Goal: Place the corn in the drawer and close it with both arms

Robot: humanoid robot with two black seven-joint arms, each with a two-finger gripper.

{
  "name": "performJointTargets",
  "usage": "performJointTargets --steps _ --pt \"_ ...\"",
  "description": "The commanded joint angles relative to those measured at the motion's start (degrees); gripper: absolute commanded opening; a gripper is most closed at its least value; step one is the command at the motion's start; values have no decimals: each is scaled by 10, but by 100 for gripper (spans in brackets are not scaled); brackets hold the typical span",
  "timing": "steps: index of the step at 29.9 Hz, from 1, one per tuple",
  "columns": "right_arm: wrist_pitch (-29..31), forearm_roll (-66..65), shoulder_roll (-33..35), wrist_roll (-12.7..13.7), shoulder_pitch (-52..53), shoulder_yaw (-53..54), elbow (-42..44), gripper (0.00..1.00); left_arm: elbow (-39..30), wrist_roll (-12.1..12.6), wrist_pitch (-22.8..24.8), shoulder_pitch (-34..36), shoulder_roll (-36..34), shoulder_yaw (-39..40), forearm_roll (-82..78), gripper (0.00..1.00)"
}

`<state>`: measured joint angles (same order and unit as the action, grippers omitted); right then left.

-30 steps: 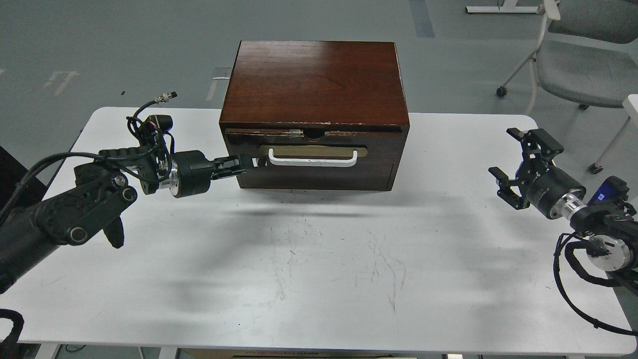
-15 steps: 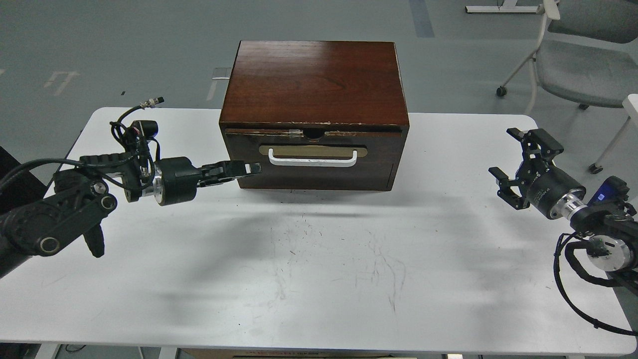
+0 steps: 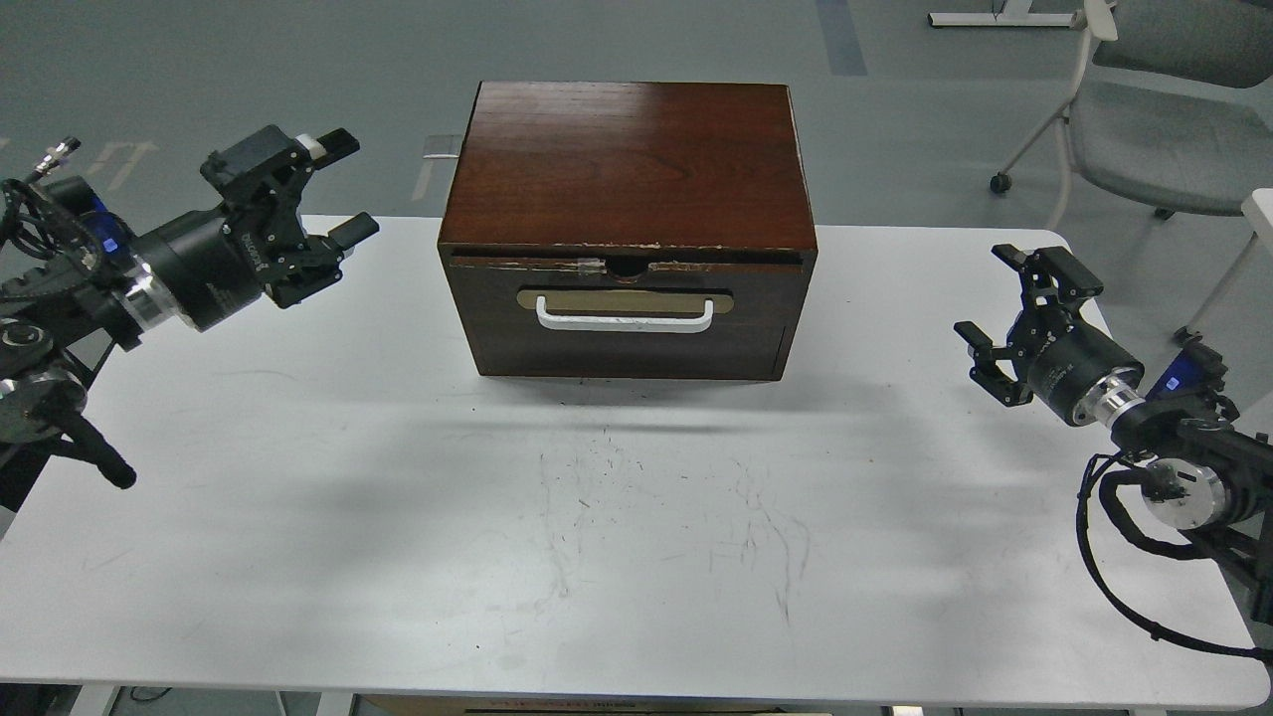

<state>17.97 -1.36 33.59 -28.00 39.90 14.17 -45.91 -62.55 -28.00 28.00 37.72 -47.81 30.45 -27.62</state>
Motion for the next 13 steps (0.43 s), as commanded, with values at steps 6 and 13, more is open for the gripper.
performJointTargets --steps 6,13 --pt "-1 3 -21 0 -4 18 0 100 41 0 0 -94 9 0 168 100" --pt "0 4 -36 0 -6 17 -1 100 81 0 0 -111 40 0 181 100"
